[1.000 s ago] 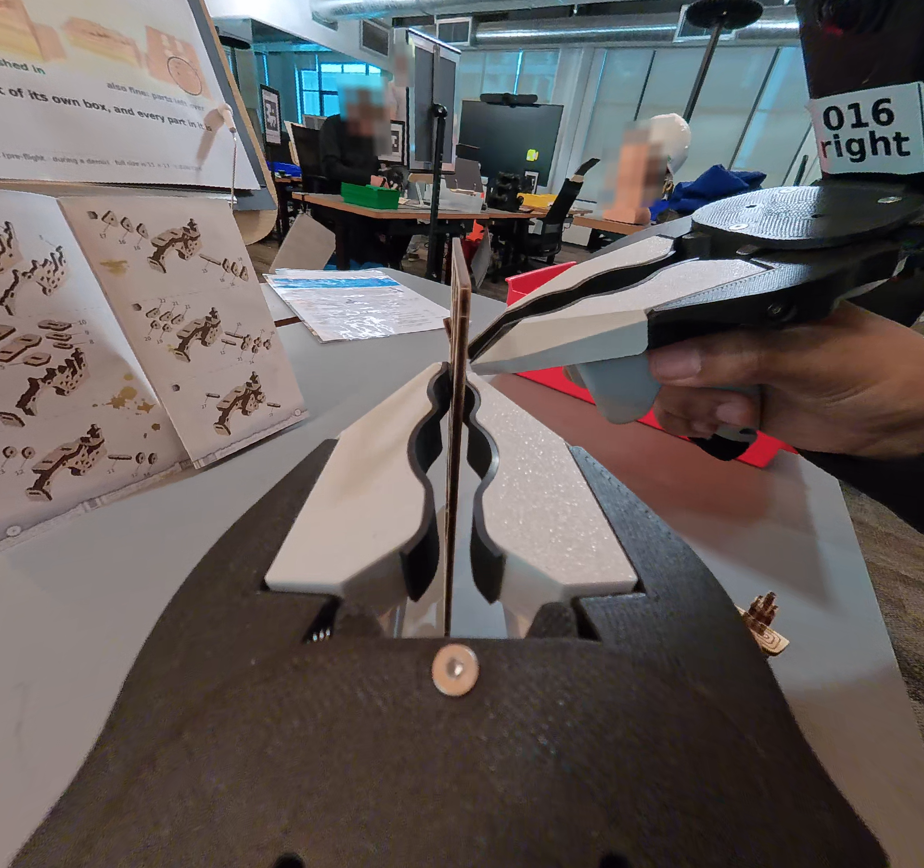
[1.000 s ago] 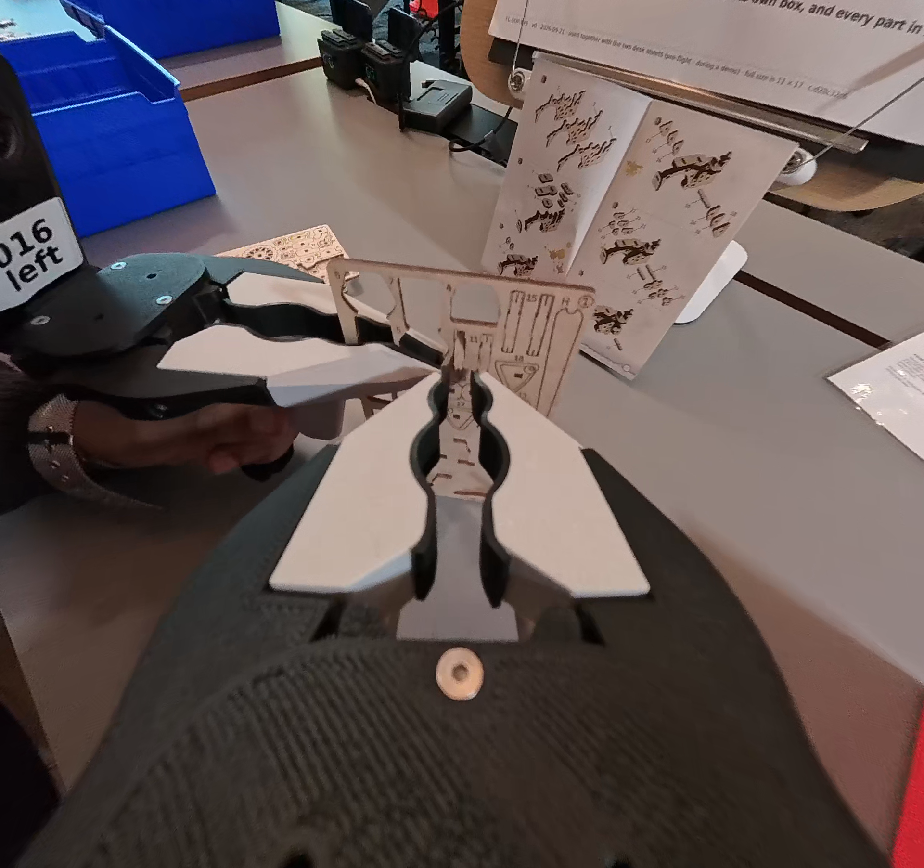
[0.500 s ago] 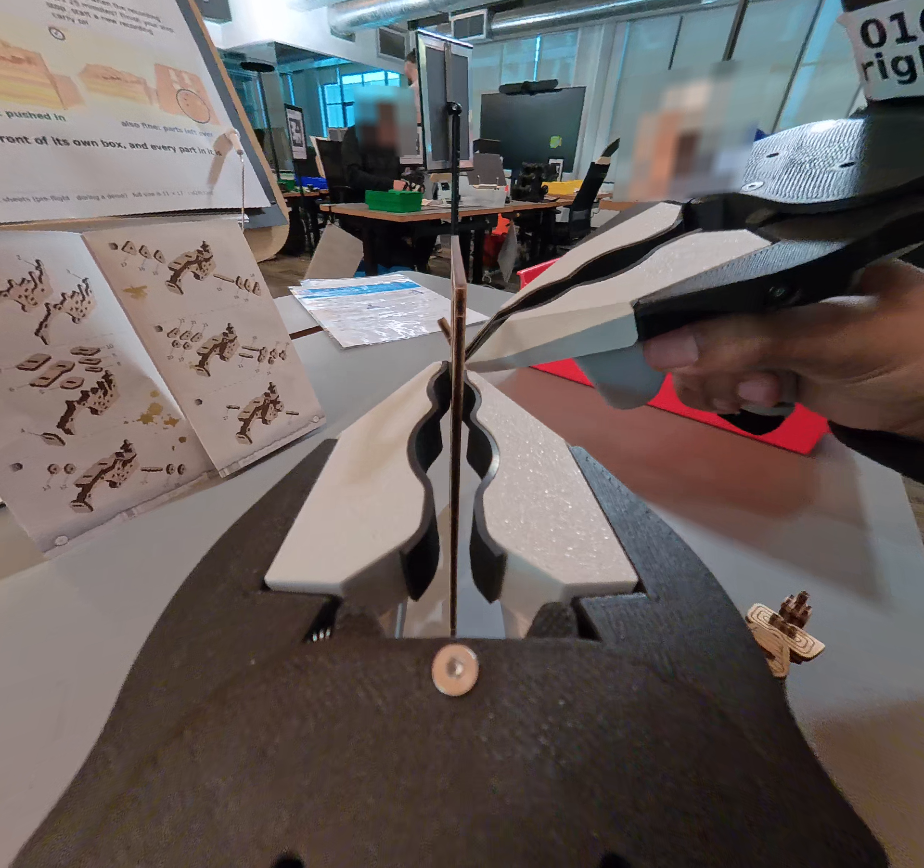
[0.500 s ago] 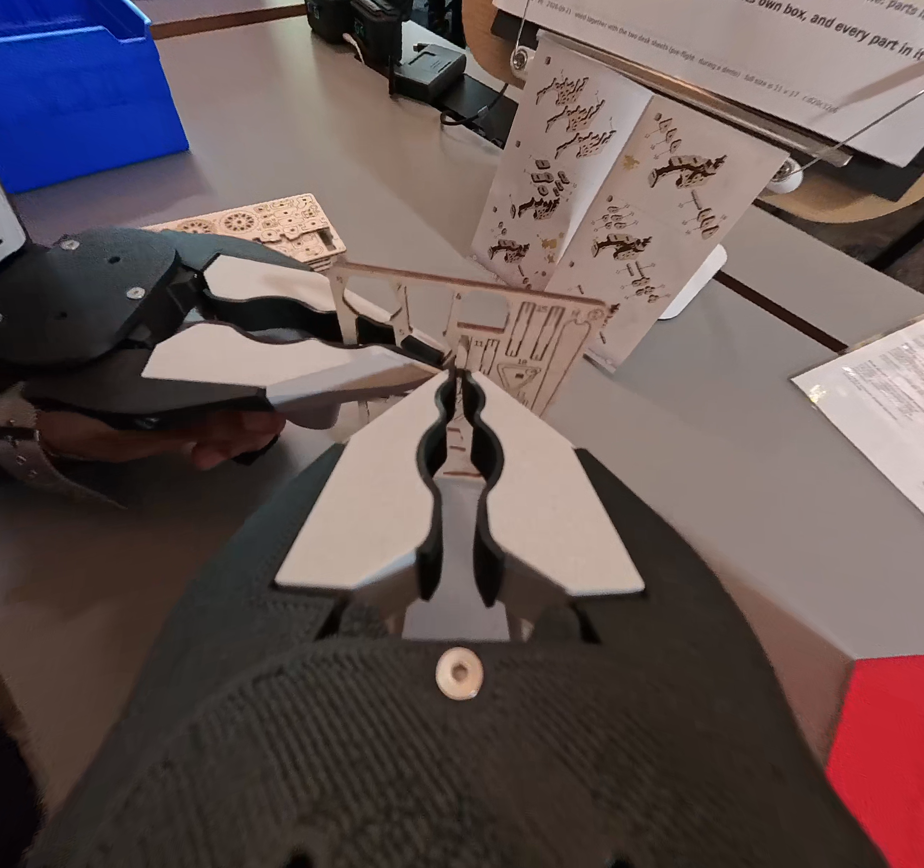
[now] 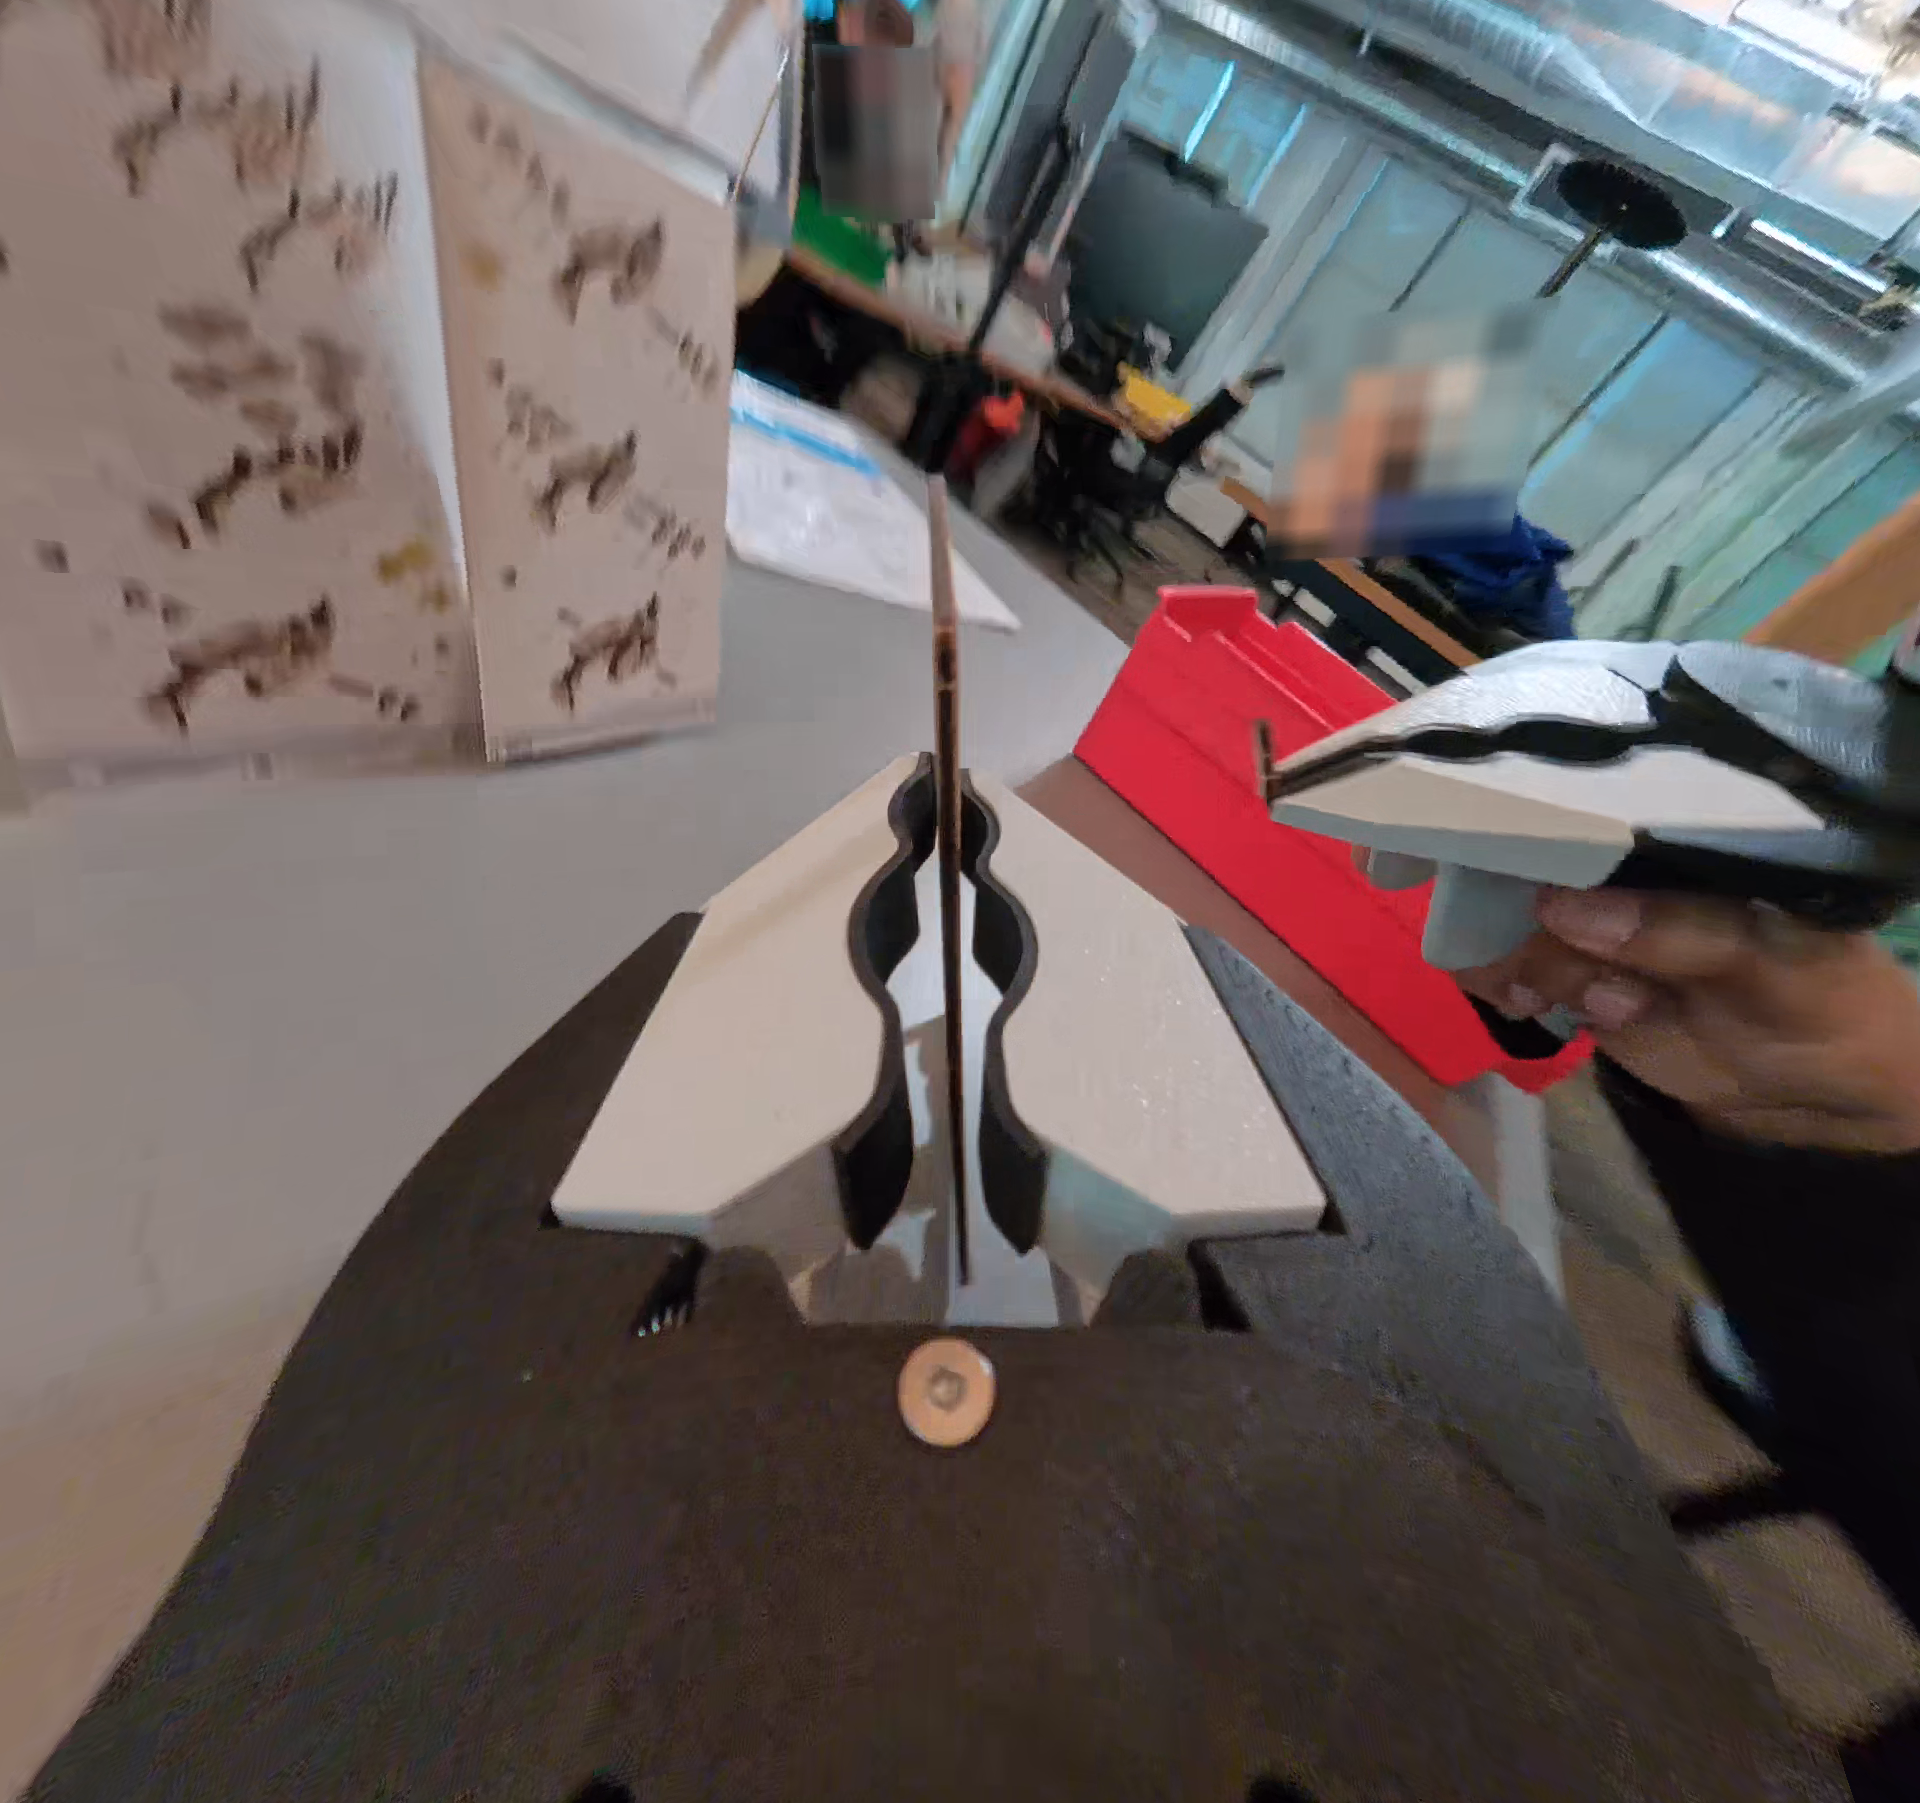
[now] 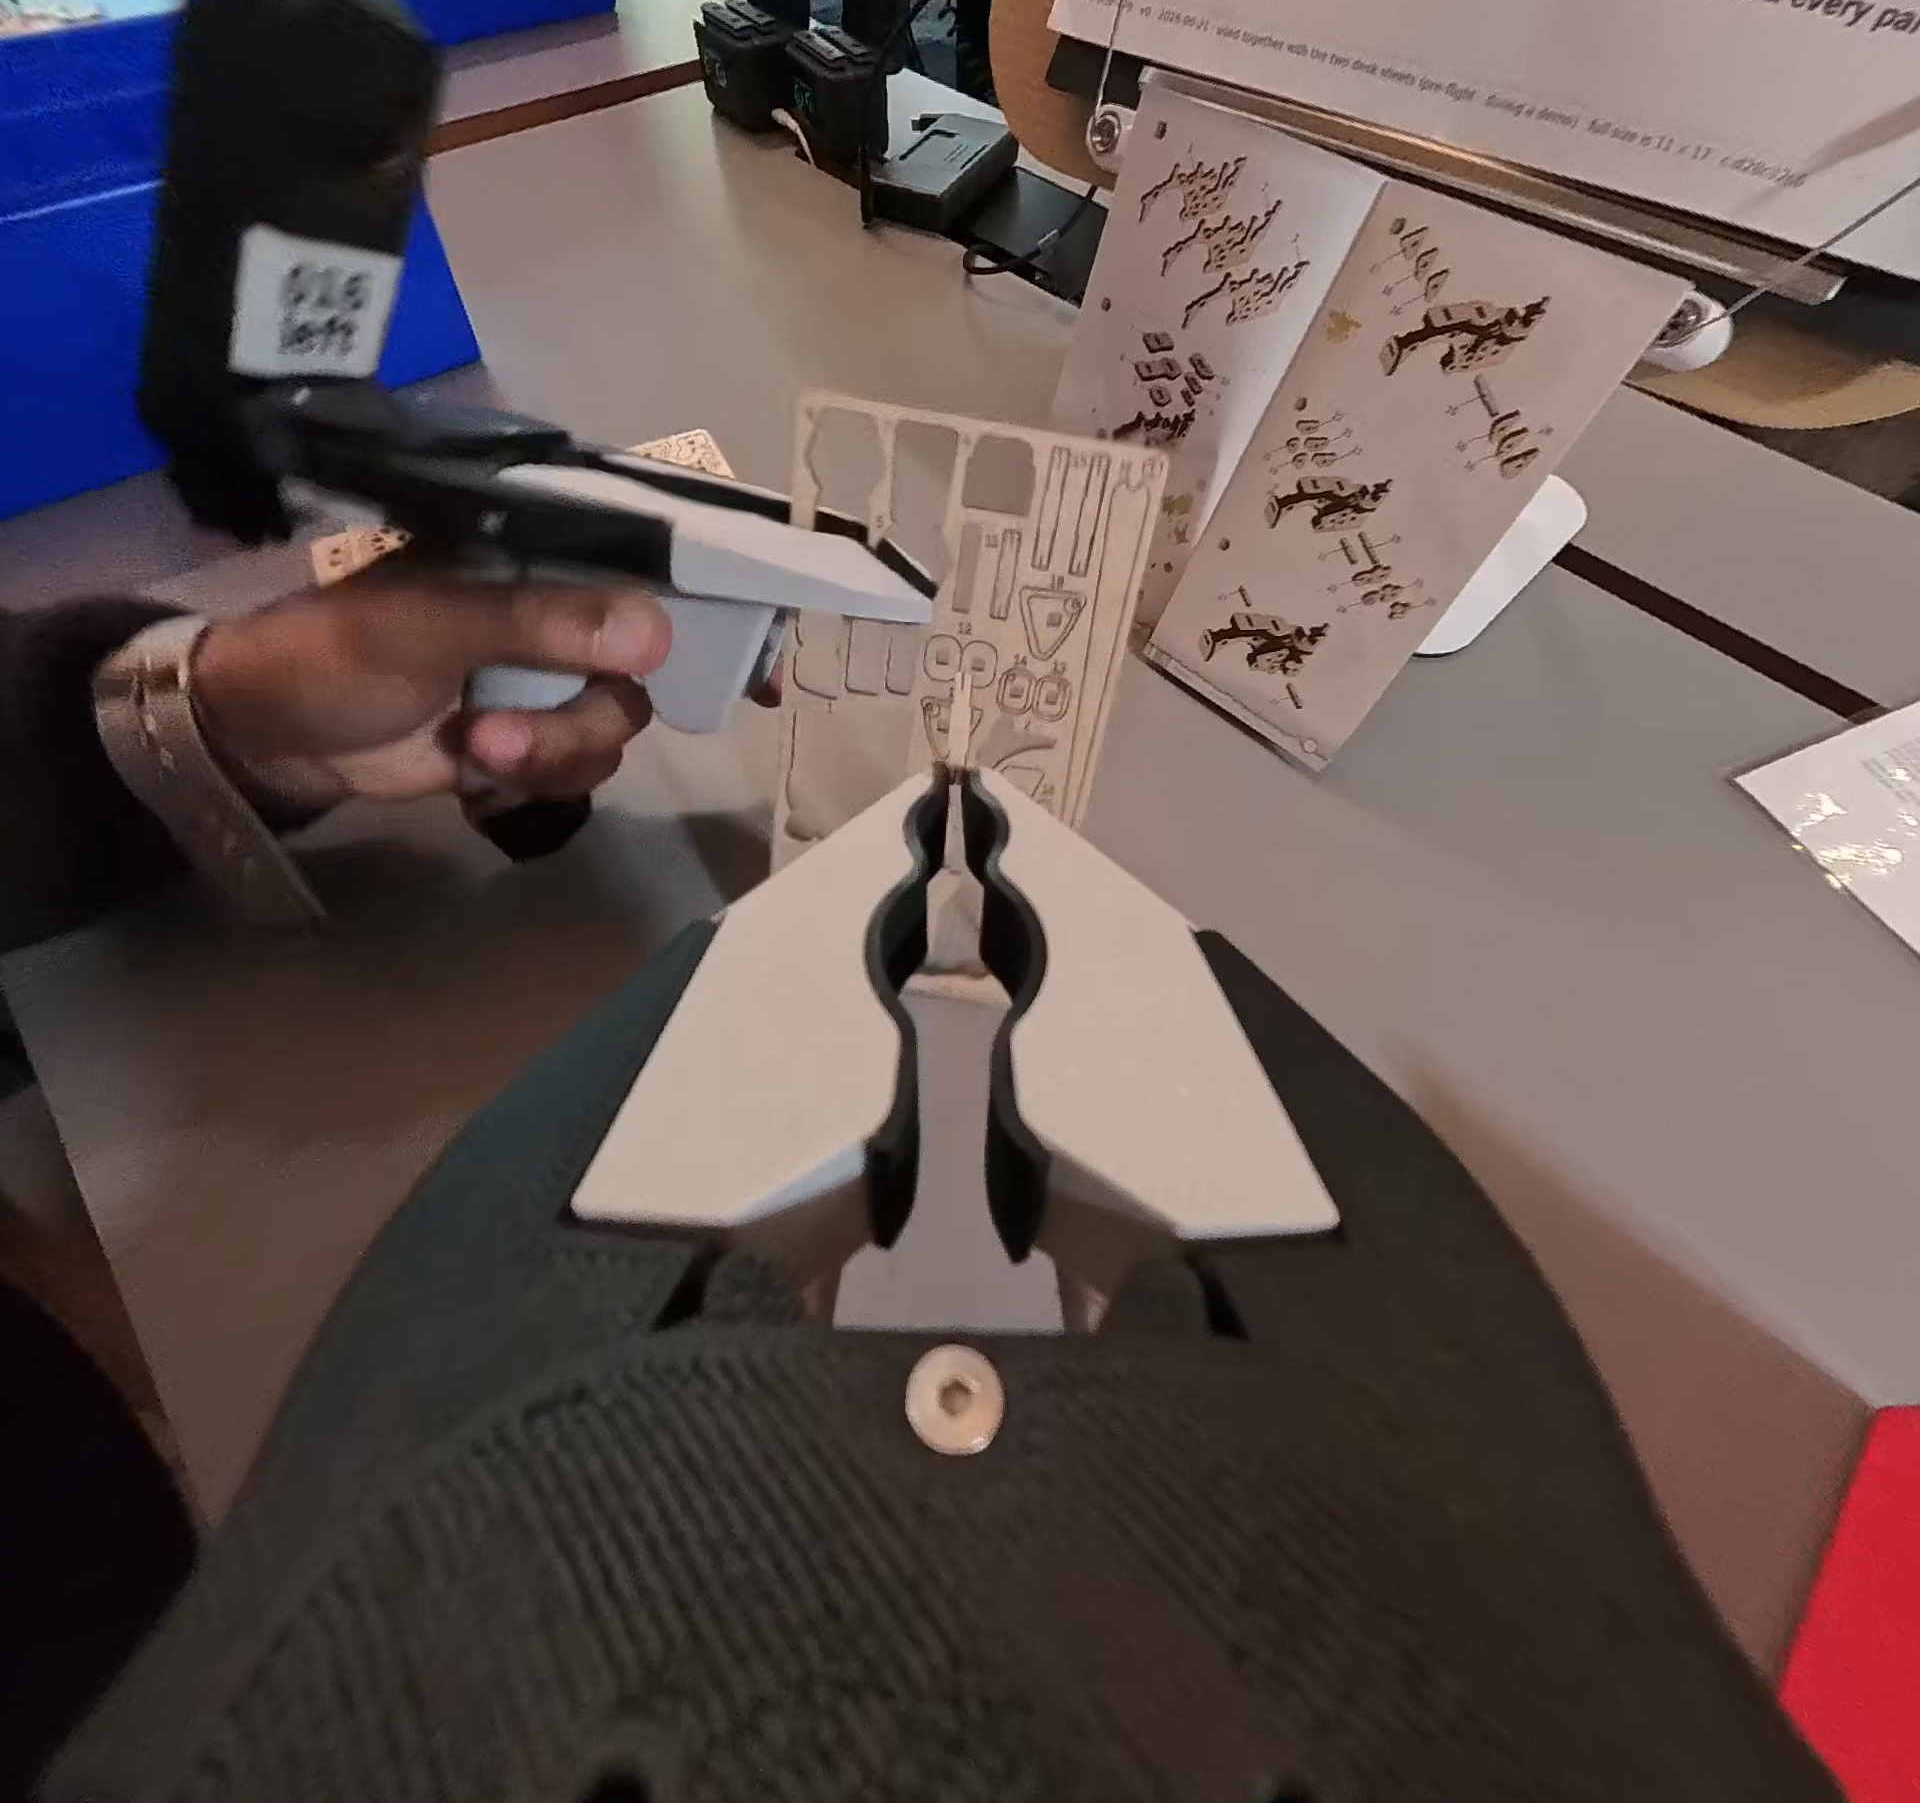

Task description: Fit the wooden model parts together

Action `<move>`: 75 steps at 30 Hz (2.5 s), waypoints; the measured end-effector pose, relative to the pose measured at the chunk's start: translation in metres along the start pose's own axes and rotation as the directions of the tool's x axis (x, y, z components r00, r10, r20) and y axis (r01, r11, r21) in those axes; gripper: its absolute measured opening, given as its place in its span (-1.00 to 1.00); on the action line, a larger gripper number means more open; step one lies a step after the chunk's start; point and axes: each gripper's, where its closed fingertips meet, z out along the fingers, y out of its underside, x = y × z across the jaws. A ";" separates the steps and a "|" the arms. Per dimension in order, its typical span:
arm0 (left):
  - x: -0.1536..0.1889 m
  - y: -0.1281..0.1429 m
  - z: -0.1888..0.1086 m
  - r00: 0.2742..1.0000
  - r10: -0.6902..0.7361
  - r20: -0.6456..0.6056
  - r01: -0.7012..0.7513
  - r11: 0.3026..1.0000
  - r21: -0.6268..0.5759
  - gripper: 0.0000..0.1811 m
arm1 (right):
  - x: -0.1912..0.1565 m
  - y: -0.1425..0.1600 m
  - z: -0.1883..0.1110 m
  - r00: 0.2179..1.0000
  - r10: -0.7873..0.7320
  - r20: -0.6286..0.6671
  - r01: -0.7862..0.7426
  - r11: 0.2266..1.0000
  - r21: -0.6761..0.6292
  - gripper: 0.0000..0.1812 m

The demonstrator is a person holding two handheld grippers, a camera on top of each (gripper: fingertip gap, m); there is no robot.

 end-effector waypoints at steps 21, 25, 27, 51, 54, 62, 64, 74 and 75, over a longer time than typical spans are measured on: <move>-0.070 0.067 -0.077 0.989 -0.143 0.026 0.119 0.698 -0.706 -0.73 | -0.013 -0.003 0.003 0.998 -0.051 0.035 0.051 0.999 0.000 -0.99; -0.079 0.067 -0.084 0.997 -0.048 0.067 0.082 0.677 -0.731 -0.58 | -0.015 -0.006 0.001 0.997 -0.062 0.035 0.062 0.998 0.005 -0.99; -0.084 0.061 -0.086 0.995 -0.012 0.096 0.078 0.683 -0.726 -0.50 | -0.016 -0.007 0.001 0.997 -0.067 0.036 0.067 0.998 0.006 -0.99; 0.050 0.014 -0.015 0.970 0.230 -0.075 -0.236 0.968 -0.084 -0.75 | -0.068 0.015 -0.066 1.000 -0.014 0.018 0.007 0.937 0.350 -0.98; 0.071 0.029 -0.026 0.960 0.248 -0.132 -0.255 0.966 -0.038 -0.85 | -0.063 0.050 -0.078 0.991 0.117 0.058 -0.129 0.941 0.311 -0.98; 0.090 0.033 -0.049 0.909 0.364 -0.201 -0.360 0.931 0.057 -0.93 | -0.049 0.049 -0.084 0.961 0.220 0.169 -0.266 0.901 0.342 -0.98; 0.085 0.039 -0.054 0.922 0.329 -0.203 -0.328 0.944 0.038 -0.91 | -0.053 0.041 -0.078 0.959 0.196 0.203 -0.257 0.902 0.346 -0.99; 0.086 0.065 -0.091 0.964 0.143 -0.224 -0.160 0.985 -0.062 -0.81 | -0.074 0.032 -0.019 0.970 -0.093 0.224 0.039 0.971 0.236 -0.98; 0.086 0.069 -0.094 0.966 0.138 -0.217 -0.157 0.985 -0.073 -0.79 | -0.074 0.030 -0.015 0.968 -0.130 0.213 0.078 0.968 0.237 -0.99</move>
